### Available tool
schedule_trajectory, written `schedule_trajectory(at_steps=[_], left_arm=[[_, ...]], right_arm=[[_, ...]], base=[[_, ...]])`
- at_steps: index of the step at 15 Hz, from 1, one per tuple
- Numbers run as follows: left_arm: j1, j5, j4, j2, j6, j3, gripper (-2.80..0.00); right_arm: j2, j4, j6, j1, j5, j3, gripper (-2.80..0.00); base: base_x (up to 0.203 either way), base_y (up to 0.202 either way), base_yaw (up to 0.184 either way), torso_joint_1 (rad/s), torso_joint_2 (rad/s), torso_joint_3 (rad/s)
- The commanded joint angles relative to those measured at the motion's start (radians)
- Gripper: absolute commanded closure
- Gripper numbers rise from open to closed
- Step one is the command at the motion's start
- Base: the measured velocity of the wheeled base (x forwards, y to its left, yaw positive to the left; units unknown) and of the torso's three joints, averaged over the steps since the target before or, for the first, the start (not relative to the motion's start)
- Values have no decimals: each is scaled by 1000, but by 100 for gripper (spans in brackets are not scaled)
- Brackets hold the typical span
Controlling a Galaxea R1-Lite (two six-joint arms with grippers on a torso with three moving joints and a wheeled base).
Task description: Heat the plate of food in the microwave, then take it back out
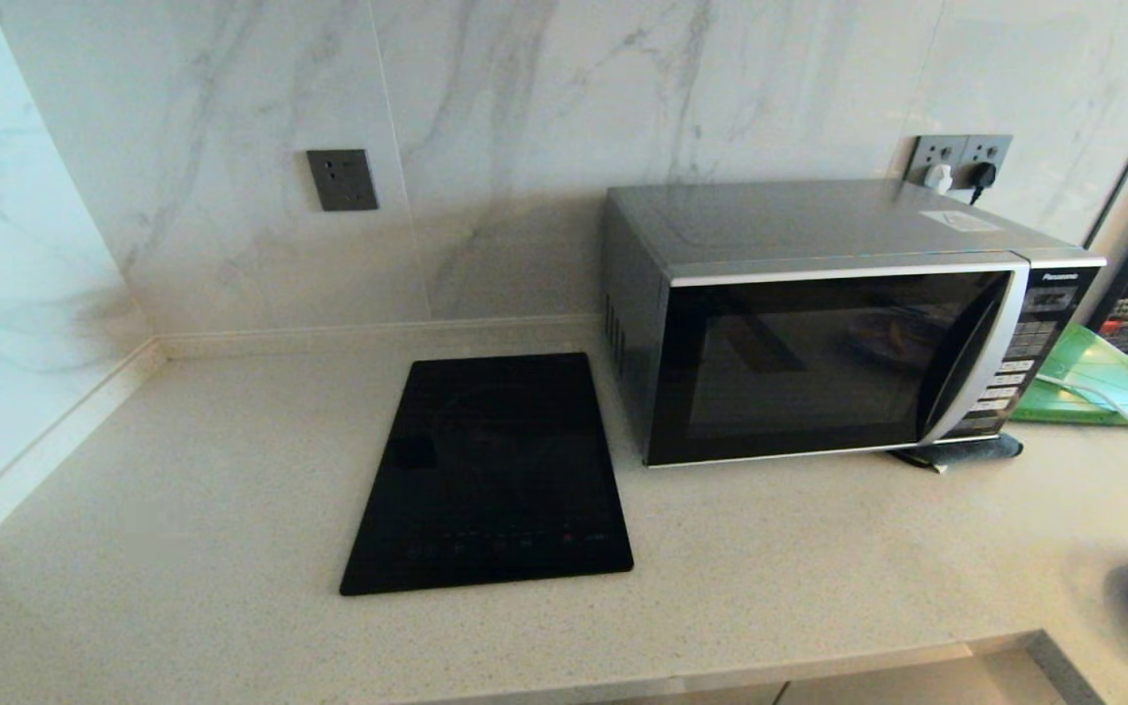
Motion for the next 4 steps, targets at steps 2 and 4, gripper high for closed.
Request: schedule_trajectory(at_steps=[2, 4], left_arm=[[0, 0, 0, 2, -1, 0, 0], [0, 0, 0, 2, -1, 0, 0]], right_arm=[[2, 0, 2, 0, 0, 3, 0], [0, 0, 2, 0, 0, 3, 0]], base=[[0, 0, 0, 0, 0, 0], [0, 0, 0, 0, 0, 0]])
